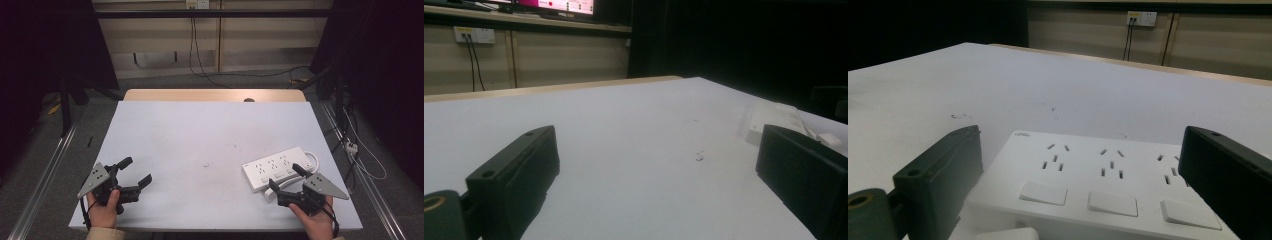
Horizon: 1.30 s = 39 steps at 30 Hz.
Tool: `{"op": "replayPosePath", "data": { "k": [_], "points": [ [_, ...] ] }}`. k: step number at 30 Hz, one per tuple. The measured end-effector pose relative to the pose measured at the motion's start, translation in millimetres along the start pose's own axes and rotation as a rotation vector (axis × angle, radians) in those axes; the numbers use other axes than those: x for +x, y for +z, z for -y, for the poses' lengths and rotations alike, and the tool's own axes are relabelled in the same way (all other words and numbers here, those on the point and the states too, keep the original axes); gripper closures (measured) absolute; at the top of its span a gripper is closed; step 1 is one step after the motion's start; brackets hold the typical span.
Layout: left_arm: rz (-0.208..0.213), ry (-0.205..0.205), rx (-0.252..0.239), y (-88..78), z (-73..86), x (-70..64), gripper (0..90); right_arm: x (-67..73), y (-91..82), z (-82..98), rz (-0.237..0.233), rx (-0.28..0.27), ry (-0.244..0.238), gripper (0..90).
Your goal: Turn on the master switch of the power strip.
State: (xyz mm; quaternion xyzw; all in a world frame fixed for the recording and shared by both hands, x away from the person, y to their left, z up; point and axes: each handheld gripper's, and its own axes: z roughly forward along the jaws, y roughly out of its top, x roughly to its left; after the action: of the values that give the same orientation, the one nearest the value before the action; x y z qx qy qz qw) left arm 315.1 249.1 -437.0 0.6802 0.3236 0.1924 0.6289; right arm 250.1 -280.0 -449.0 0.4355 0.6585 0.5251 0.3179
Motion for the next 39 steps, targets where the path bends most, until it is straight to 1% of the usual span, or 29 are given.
{"op": "replayPosePath", "data": {
  "k": [2,3,10,11,23,24,33,39],
  "points": [
    [0.005,0.004,0.007,0.7,0.3,-0.5,3.5,-0.3,0.0,0.2,0.0,0.003,-0.001,3.9],
    [0.002,-0.001,0.002,1.3,0.4,-1.1,3.5,-0.4,0.2,0.2,0.0,0.004,0.0,3.9],
    [0.001,-0.004,0.001,1.3,0.7,-1.0,3.5,-0.9,0.5,0.0,-0.001,0.007,0.004,4.0],
    [0.0,0.003,0.005,1.4,0.5,-0.8,3.5,-1.2,0.7,-0.1,-0.001,0.006,0.003,4.0],
    [0.003,0.017,0.008,3.4,-0.8,-2.8,3.5,-3.8,0.6,-1.6,0.0,0.008,0.006,4.5],
    [0.009,0.02,0.009,4.1,-0.9,-3.1,3.5,-4.2,0.4,-1.9,0.001,0.01,0.005,4.8],
    [0.006,0.025,0.001,5.0,-1.5,-3.4,3.5,-8.2,1.2,-3.3,0.005,0.022,0.002,6.5],
    [0.005,0.033,0.007,4.7,-1.8,-4.1,3.5,-15.4,2.1,-4.2,0.018,0.023,0.012,6.8]
  ]
}}
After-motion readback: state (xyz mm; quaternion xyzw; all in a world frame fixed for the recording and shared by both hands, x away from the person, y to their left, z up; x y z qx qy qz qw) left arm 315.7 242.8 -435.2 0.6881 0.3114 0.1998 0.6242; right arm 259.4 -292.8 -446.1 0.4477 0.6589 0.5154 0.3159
